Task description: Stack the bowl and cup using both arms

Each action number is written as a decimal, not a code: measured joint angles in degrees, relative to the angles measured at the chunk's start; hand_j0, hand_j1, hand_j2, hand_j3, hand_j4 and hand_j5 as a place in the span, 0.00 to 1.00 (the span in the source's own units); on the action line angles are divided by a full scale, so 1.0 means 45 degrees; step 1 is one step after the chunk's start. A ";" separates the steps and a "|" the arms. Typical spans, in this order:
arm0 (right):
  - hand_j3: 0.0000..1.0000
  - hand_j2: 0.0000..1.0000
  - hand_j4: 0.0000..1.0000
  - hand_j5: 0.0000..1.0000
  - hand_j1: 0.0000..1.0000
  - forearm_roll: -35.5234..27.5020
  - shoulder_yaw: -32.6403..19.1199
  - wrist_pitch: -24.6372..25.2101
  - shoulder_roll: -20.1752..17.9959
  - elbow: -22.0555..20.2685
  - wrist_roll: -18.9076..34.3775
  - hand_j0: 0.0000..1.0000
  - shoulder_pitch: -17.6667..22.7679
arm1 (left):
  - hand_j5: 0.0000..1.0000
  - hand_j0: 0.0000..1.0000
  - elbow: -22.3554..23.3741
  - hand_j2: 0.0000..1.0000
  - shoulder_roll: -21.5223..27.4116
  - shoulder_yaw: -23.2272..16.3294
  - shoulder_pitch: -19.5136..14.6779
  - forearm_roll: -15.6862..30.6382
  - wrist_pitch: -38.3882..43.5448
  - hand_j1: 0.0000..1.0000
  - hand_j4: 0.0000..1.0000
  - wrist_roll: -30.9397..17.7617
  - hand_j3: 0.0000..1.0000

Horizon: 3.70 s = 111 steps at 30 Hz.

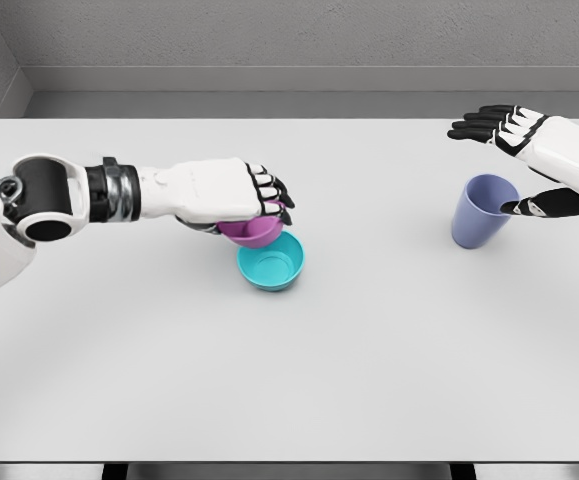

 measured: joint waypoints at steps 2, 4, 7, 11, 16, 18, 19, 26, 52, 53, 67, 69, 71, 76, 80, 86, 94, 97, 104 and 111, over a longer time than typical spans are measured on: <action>1.00 1.00 1.00 1.00 1.00 0.0002 0.0003 0.0000 -0.0001 0.0000 0.0000 1.00 0.0000 | 0.72 0.72 -0.0038 0.72 -0.0143 -0.0321 -0.0039 -0.0031 0.0001 0.72 0.72 0.0004 0.72; 1.00 1.00 1.00 1.00 1.00 0.0003 0.0002 0.0000 -0.0001 0.0000 0.0000 1.00 0.0000 | 0.72 0.72 -0.0057 0.72 -0.0255 -0.0708 -0.0313 -0.0049 0.0003 0.72 0.72 0.0004 0.72; 1.00 1.00 1.00 1.00 1.00 0.0003 0.0006 0.0000 -0.0001 0.0000 0.0000 1.00 0.0000 | 0.73 0.73 -0.0060 0.73 -0.0446 -0.1182 -0.0391 -0.0059 0.0002 0.73 0.73 0.0003 0.73; 1.00 1.00 1.00 1.00 1.00 0.0003 0.0005 0.0000 -0.0001 0.0000 0.0000 1.00 0.0020 | 0.73 0.73 -0.0067 0.73 -0.0513 -0.1438 -0.0391 -0.0085 0.0006 0.73 0.73 0.0008 0.73; 1.00 1.00 1.00 1.00 1.00 0.0000 0.0008 0.0000 -0.0001 0.0000 0.0000 1.00 0.0020 | 0.73 0.73 -0.0086 0.73 -0.0421 -0.1572 -0.0391 -0.0100 0.0009 0.73 0.73 0.0013 0.73; 1.00 1.00 1.00 1.00 1.00 0.0002 0.0010 0.0000 -0.0001 0.0000 0.0000 1.00 0.0020 | 0.73 0.73 -0.0092 0.73 -0.0383 -0.1592 -0.0391 -0.0108 0.0009 0.73 0.73 0.0014 0.73; 1.00 1.00 1.00 1.00 1.00 0.0003 0.0011 0.0000 -0.0001 0.0000 0.0000 1.00 0.0020 | 0.74 0.74 -0.0094 0.74 -0.0369 -0.1598 -0.0391 -0.0110 0.0009 0.74 0.74 0.0014 0.74; 1.00 1.00 1.00 1.00 1.00 0.0004 0.0012 0.0000 -0.0001 0.0000 0.0000 1.00 0.0039 | 0.75 0.75 -0.0081 0.75 -0.0229 -0.1611 -0.0391 -0.0145 0.0009 0.75 0.75 0.0001 0.75; 1.00 1.00 1.00 1.00 1.00 0.0004 0.0008 0.0000 0.0023 -0.0004 0.0000 1.00 0.0117 | 1.00 1.00 -0.0089 1.00 0.3453 -0.0519 -0.0352 0.1761 0.0013 1.00 1.00 0.0552 1.00; 1.00 1.00 1.00 1.00 1.00 0.0001 -0.0004 -0.0001 0.0033 -0.0009 -0.0003 1.00 0.0078 | 1.00 1.00 0.0121 1.00 0.3612 -0.0417 -0.0160 0.1820 0.0013 1.00 1.00 0.0743 1.00; 1.00 1.00 1.00 1.00 1.00 -0.0051 -0.0888 0.0448 0.0875 0.0331 0.5034 1.00 -0.1288 | 1.00 1.00 0.1659 1.00 0.4998 0.1236 0.1133 0.2759 0.0017 1.00 1.00 0.1367 1.00; 1.00 1.00 1.00 1.00 1.00 -0.0049 -0.0956 0.0822 0.1150 0.0356 0.5445 1.00 -0.1835 | 1.00 1.00 0.1707 1.00 0.5005 0.1239 0.1133 0.2779 0.0017 1.00 1.00 0.1367 1.00; 1.00 1.00 1.00 1.00 1.00 -0.0048 -0.0949 0.1276 0.1417 0.0435 0.5657 1.00 -0.2129 | 1.00 1.00 0.1731 1.00 0.5013 0.1244 0.1133 0.2786 0.0016 1.00 1.00 0.1365 1.00; 1.00 1.00 1.00 1.00 1.00 -0.0030 -0.0920 0.1869 0.1672 0.1634 0.5839 1.00 -0.2109 | 1.00 1.00 0.1753 1.00 0.5027 0.1239 0.1152 0.2791 0.0016 1.00 1.00 0.1363 1.00; 1.00 1.00 1.00 1.00 1.00 -0.0004 -0.0800 0.1950 0.1711 0.2422 0.5870 1.00 -0.2109 | 1.00 1.00 0.1756 1.00 0.5024 0.1231 0.1152 0.2792 0.0017 1.00 1.00 0.1357 1.00; 1.00 1.00 1.00 1.00 1.00 0.0002 0.0144 0.1959 0.1860 0.2623 0.5880 1.00 -0.2402 | 1.00 1.00 0.1756 1.00 0.5009 0.1204 0.1152 0.2728 0.0016 1.00 1.00 0.1323 1.00; 1.00 1.00 1.00 1.00 1.00 0.0132 0.0928 0.2006 0.1913 0.3070 0.5881 1.00 -0.2441 | 1.00 1.00 0.1756 1.00 0.4974 0.1189 0.1132 0.2599 0.0016 1.00 1.00 0.1254 1.00; 1.00 1.00 1.00 1.00 1.00 0.0153 0.1335 0.2022 0.2020 0.3484 0.5880 1.00 -0.2949 | 1.00 1.00 0.1756 1.00 0.4962 0.1184 0.1132 0.2586 0.0016 1.00 1.00 0.1233 1.00; 1.00 1.00 1.00 1.00 1.00 0.0191 0.1993 0.2022 0.2357 0.4438 0.5880 1.00 -0.3398 | 1.00 1.00 0.1756 1.00 0.4947 0.1181 0.1133 0.2564 0.0016 1.00 1.00 0.1218 1.00; 1.00 1.00 1.00 1.00 1.00 0.0201 0.2408 0.2024 0.2559 0.4913 0.5880 1.00 -0.3613 | 1.00 1.00 0.1756 1.00 0.4927 0.1180 0.1151 0.2529 0.0017 1.00 1.00 0.1214 1.00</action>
